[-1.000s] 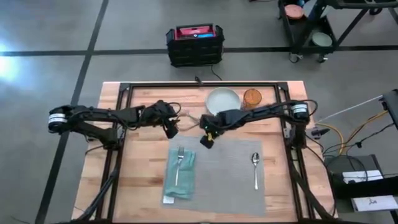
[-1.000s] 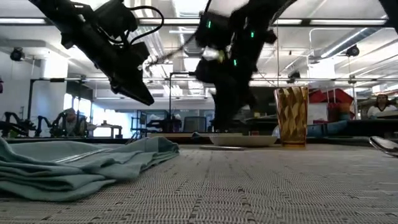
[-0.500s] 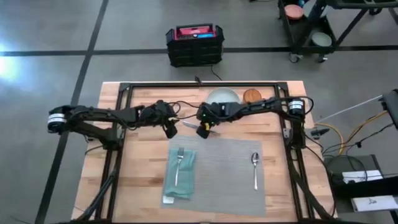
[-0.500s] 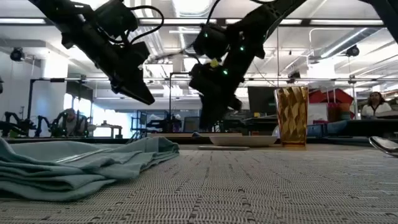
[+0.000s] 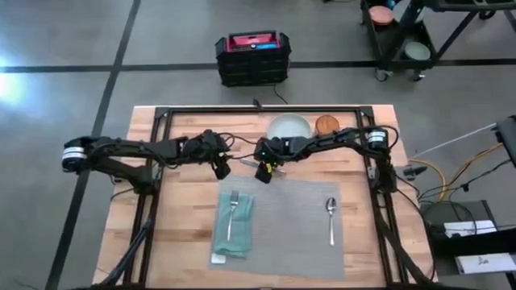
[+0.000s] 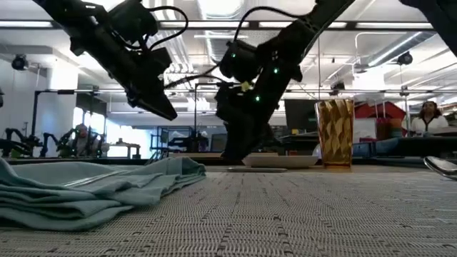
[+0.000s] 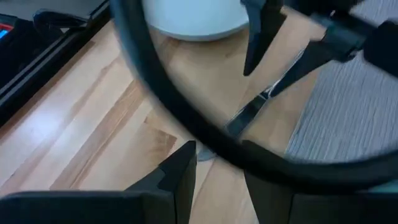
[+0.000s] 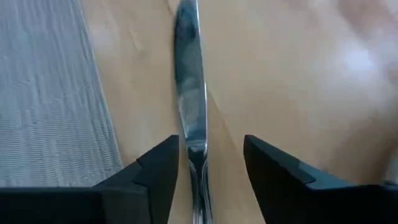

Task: Set table place
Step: Put the silver knife on the gray placemat, to the left of the silver spoon

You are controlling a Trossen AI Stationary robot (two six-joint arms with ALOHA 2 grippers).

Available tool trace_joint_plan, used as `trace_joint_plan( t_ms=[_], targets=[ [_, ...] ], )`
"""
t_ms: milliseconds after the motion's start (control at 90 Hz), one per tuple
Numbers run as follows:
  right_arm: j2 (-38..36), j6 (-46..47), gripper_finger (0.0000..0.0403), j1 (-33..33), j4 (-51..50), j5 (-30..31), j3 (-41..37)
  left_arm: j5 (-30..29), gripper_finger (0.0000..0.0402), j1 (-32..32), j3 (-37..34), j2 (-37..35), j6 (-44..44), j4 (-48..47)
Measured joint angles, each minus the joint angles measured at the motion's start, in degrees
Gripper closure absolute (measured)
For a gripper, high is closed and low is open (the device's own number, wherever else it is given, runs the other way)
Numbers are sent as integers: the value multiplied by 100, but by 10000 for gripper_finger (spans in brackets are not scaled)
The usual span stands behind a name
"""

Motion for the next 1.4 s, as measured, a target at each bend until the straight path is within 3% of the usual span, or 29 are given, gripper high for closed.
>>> trace_joint_plan(
  t_ms=[489,1022,1400],
  targets=[
    [126,-210,278,-1,143,210,-133,0,287,-9,0,0,0,11],
    [433,-205,380,89,268,256,-194,-2,287,-9,0,0,0,11],
    [433,-190,384,97,207,193,20,0,287,-9,0,0,0,24]
  ],
)
